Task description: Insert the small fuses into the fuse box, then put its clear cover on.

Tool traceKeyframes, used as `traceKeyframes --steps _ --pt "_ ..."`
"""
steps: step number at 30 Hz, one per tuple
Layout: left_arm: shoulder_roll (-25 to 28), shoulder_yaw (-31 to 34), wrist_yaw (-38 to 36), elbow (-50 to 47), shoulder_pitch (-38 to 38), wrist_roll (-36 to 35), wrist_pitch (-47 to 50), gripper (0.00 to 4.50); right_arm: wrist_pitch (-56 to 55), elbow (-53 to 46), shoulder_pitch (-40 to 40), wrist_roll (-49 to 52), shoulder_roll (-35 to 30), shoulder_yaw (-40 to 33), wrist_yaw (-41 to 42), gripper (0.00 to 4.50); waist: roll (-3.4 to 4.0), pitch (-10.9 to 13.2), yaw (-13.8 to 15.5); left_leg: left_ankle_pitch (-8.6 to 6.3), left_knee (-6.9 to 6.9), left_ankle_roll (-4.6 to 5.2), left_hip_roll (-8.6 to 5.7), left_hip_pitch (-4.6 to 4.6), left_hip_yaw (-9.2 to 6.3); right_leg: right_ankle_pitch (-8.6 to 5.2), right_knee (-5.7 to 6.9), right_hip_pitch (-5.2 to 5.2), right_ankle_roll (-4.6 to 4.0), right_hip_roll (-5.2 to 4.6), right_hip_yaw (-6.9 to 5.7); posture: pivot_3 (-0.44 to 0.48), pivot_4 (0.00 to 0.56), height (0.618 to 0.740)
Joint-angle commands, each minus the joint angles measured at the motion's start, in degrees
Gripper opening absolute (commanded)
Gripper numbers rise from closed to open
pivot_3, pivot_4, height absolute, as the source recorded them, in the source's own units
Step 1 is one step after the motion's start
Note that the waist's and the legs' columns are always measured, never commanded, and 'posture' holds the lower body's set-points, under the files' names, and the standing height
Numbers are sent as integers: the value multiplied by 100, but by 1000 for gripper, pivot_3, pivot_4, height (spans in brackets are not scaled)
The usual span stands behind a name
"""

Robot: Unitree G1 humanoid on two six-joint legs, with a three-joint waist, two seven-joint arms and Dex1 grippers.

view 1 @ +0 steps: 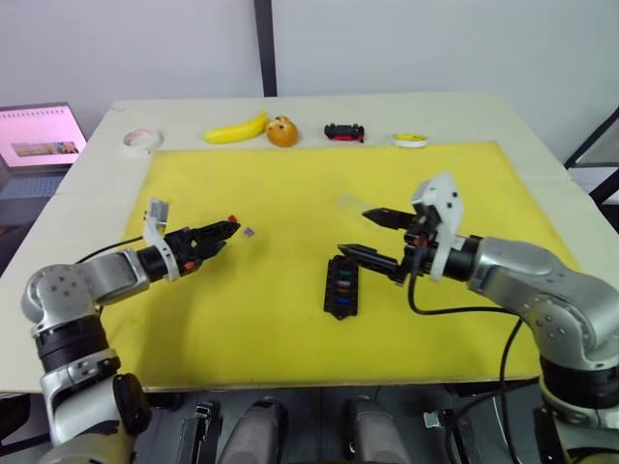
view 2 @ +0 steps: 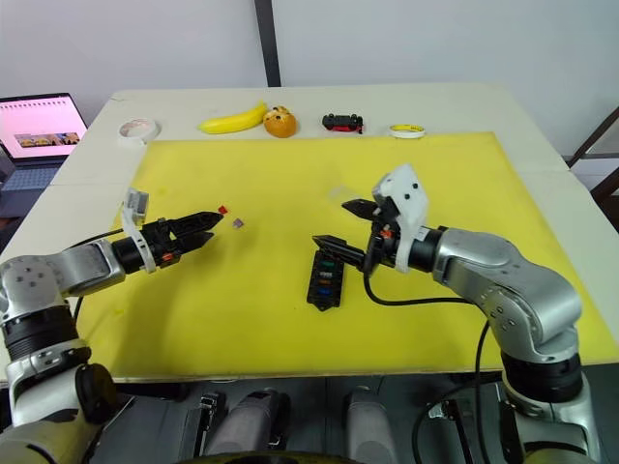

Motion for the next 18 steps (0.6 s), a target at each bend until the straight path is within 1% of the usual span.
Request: traceKeyframes --steps 1,3,8,18 --pt "-126 386 417 488 -366 -29 -9 4500 -45 39 -250 -130 191 205 -258 4442 -1 0 0 0 0 -1 0 0 1 0 0 -1 0 0 0 0 150 740" --pt "-245 565 703 901 -558 30 -50 4500 -88 124 -317 -254 276 372 -330 4442 -1 -1 8 2 0 -3 -1 0 1 0 1 -1 0 0 1 0 150 740" --pt "-373 637 829 1135 -694 -9 49 4500 -163 207 -391 -397 390 546 -406 4442 -2 -1 15 3 1 -5 -4 -1 1 0 2 -2 0 -3 2 0 150 740" --pt "-834 808 1118 1037 -867 -106 160 4500 -235 270 -398 -618 559 699 -480 4442 -3 -2 39 4 1 -6 -6 -1 1 0 2 -1 0 -3 3 0 150 740"
